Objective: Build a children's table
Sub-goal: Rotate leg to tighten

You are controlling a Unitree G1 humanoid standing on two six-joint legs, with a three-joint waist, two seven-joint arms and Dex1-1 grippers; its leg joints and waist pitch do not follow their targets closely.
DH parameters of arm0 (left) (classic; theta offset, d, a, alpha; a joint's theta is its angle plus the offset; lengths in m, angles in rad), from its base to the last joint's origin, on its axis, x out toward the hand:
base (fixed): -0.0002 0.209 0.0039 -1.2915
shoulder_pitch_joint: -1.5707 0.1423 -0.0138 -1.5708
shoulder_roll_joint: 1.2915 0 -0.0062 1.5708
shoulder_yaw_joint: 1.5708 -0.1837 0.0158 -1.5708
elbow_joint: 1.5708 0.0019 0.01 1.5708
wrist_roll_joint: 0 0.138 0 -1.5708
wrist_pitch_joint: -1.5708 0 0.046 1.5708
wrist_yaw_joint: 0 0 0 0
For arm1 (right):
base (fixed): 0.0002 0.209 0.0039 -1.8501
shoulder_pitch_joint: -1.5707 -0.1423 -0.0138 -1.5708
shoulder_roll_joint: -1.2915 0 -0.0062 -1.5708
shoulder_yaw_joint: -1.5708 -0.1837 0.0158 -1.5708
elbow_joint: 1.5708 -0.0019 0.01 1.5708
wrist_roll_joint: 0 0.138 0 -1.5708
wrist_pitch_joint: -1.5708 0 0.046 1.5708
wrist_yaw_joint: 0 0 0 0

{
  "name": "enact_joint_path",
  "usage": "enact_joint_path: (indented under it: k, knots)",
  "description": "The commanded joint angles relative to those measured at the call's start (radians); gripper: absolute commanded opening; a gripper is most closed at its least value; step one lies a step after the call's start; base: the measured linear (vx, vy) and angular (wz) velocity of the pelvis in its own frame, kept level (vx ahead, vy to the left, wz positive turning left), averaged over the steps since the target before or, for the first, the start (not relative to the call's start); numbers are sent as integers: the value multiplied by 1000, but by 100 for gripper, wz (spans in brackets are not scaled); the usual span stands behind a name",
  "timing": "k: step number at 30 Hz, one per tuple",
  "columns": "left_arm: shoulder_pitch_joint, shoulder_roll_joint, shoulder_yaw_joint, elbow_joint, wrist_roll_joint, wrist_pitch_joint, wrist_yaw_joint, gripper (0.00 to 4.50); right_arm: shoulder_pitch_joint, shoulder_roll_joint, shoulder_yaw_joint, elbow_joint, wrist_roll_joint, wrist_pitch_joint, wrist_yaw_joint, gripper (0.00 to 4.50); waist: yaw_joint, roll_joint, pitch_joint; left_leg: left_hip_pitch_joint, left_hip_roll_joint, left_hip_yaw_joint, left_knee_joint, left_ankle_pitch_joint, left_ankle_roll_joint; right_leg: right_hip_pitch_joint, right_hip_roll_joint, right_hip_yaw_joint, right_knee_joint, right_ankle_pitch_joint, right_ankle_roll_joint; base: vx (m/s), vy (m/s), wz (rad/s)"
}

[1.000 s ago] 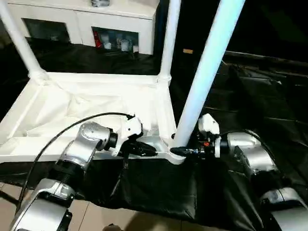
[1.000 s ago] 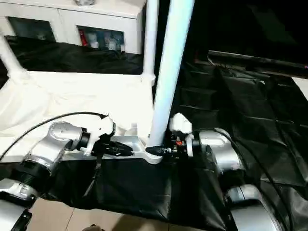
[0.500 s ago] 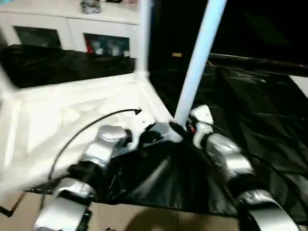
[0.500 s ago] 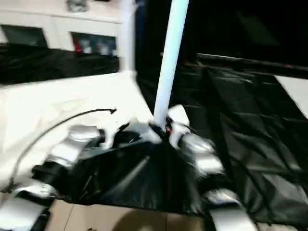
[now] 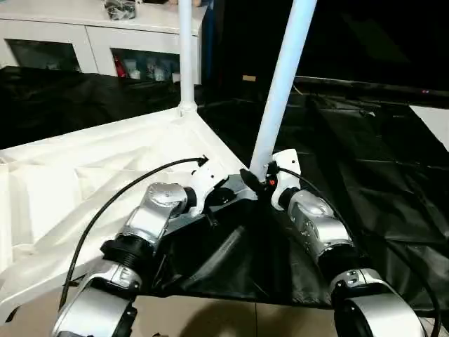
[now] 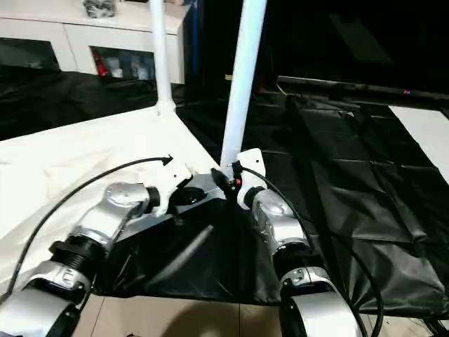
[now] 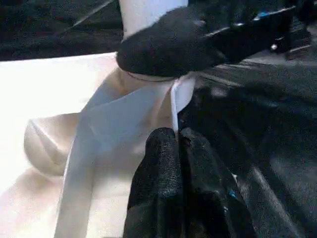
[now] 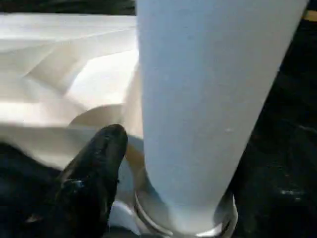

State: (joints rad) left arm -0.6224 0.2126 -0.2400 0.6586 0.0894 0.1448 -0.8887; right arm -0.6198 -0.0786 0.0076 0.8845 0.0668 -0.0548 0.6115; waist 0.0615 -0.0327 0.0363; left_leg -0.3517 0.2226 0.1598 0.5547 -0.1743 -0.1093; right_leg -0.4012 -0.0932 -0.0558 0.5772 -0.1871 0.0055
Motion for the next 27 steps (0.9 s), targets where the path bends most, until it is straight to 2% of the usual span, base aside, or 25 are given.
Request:
enact_joint_path:
  k: [1,3,4,5,6,7,8,9,10,11,12,13,14,17,21,27]
  knots:
    - [-6,-1,-45,-8,5,-30,-55,0,17,3,41,21,-18,13,70,326,6,6,-43,-1,2,10,-79,-387,15,31,-37,26,-76,-354,-155,0,0,0]
    - [-16,23,-41,5,21,-48,-48,0,12,-36,33,19,-17,9,104,326,9,4,-47,2,3,13,-75,-357,19,33,-36,27,-70,-314,-173,26,-9,3]
    - [-21,27,-40,11,31,-49,-33,0,10,-45,31,19,-16,7,108,326,15,7,-49,8,5,20,-70,-336,24,28,-35,29,-68,-282,-191,51,-18,6]
    - [-24,29,-39,14,37,-49,-23,0,10,-50,30,18,-17,6,108,326,17,7,-50,6,5,21,-70,-323,24,30,-35,29,-65,-264,-198,52,-22,6]
    - [-27,29,-32,13,33,-29,-17,0,10,-55,28,17,-15,6,113,326,19,7,-51,4,5,21,-69,-304,24,34,-36,29,-63,-249,-201,53,-19,1]
    - [-31,29,-20,11,26,3,-11,43,9,-63,26,16,-13,4,124,332,24,8,-53,1,4,23,-67,-265,24,39,-35,29,-56,-207,-207,53,-19,1]
    - [-32,29,2,-19,5,79,-1,54,7,-77,25,18,-11,-4,134,332,28,10,-53,1,5,24,-66,-239,21,40,-34,29,-50,-162,-218,0,0,0]
    - [-32,28,4,-21,4,86,1,54,7,-78,25,18,-10,-4,135,332,28,10,-54,0,4,24,-64,-227,22,41,-33,29,-46,-140,-226,0,0,0]
    - [-32,27,16,-38,-6,137,16,54,7,-84,25,19,-7,-6,142,332,27,9,-55,-3,2,25,-62,-207,27,46,-31,27,-41,-105,-235,0,0,0]
    - [-25,32,14,-57,-8,160,11,60,7,-86,24,19,-7,-7,145,332,28,13,-57,-3,2,24,-61,-187,31,47,-31,26,-38,-78,-245,0,0,0]
    - [-19,35,12,-73,-8,178,10,73,8,-87,23,18,-7,-7,148,332,27,12,-56,-2,3,25,-61,-188,34,46,-31,26,-39,-72,-249,0,0,0]
    - [-11,39,10,-90,-7,196,11,89,9,-87,23,17,-7,-8,152,332,25,8,-57,-6,1,25,-59,-181,38,50,-30,26,-35,-63,-254,0,0,0]
    - [-7,41,9,-100,-7,205,13,97,9,-87,23,16,-6,-8,154,332,24,10,-56,-6,1,25,-59,-180,43,50,-31,27,-36,-63,-255,0,0,0]
    - [13,48,4,-141,-11,255,2,97,11,-82,25,17,-6,-10,161,332,23,9,-54,-4,1,27,-59,-195,48,48,-30,28,-39,-88,-253,0,0,0]
    - [21,66,-5,-153,-3,273,0,97,10,-76,30,18,-5,-15,167,332,23,6,-53,-3,1,28,-59,-208,46,46,-30,30,-43,-126,-244,0,0,0]
    - [25,75,-5,-157,-6,285,9,97,5,-73,33,21,-7,-25,169,332,22,8,-53,-2,0,28,-59,-212,42,44,-29,30,-44,-137,-238,0,0,0]
